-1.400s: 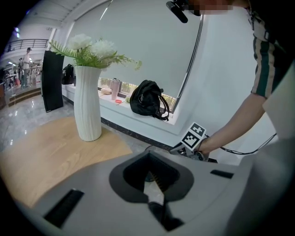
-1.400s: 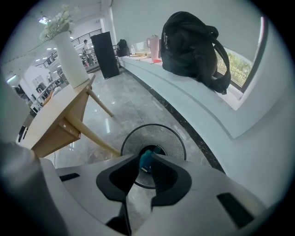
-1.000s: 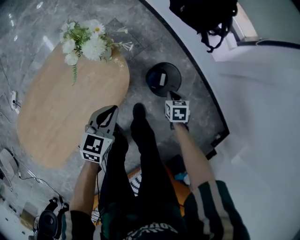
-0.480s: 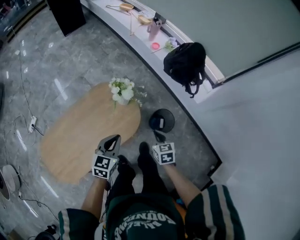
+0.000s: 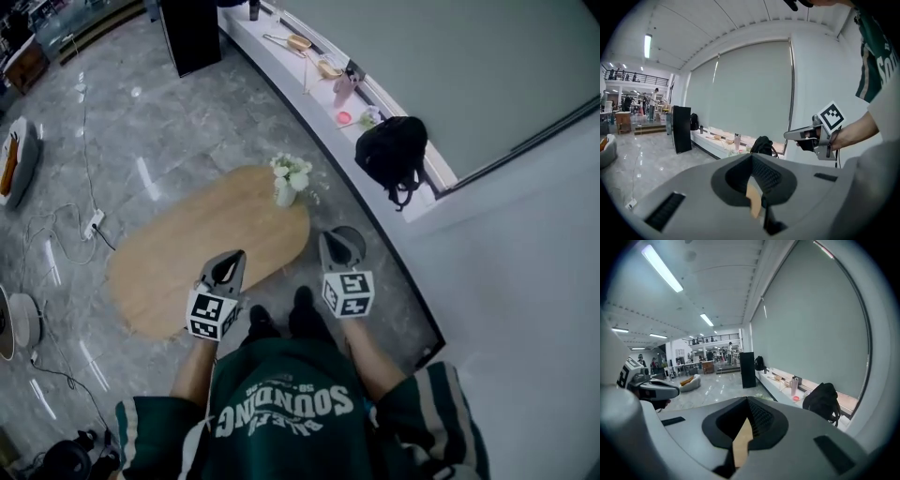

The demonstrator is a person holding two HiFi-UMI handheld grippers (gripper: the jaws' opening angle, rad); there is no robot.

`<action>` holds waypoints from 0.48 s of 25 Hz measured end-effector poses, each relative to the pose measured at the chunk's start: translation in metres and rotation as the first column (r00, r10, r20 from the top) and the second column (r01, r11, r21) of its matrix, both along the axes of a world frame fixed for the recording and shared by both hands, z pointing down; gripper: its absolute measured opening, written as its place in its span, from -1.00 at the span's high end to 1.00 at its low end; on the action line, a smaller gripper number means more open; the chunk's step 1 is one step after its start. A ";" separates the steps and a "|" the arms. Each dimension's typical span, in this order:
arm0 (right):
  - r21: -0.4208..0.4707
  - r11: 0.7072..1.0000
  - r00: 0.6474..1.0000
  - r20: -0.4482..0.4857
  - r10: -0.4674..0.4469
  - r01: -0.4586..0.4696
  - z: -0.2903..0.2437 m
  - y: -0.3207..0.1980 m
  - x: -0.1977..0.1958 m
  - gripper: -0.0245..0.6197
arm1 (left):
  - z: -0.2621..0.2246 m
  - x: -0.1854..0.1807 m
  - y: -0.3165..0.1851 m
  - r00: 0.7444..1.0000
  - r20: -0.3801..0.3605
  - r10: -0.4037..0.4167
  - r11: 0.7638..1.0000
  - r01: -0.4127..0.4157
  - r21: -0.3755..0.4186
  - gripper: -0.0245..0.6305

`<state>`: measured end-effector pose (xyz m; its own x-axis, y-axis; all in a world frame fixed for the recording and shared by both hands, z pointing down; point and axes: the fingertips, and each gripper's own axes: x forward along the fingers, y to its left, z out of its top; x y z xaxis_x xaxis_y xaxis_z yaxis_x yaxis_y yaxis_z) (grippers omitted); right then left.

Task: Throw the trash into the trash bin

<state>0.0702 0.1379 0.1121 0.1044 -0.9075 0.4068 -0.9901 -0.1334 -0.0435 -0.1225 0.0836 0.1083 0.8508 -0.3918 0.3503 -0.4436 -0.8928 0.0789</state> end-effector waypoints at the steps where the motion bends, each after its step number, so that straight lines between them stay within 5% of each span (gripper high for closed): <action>1: 0.004 1.000 1.000 0.003 0.002 -0.002 -0.001 0.006 -0.004 0.92 | -0.003 -0.006 0.004 1.000 -0.006 -0.004 1.000 0.004 0.005 0.93; 12: 0.030 1.000 1.000 -0.003 -0.001 0.001 -0.003 0.012 -0.021 0.92 | -0.012 -0.028 -0.002 0.999 -0.028 -0.021 0.999 0.022 0.050 0.93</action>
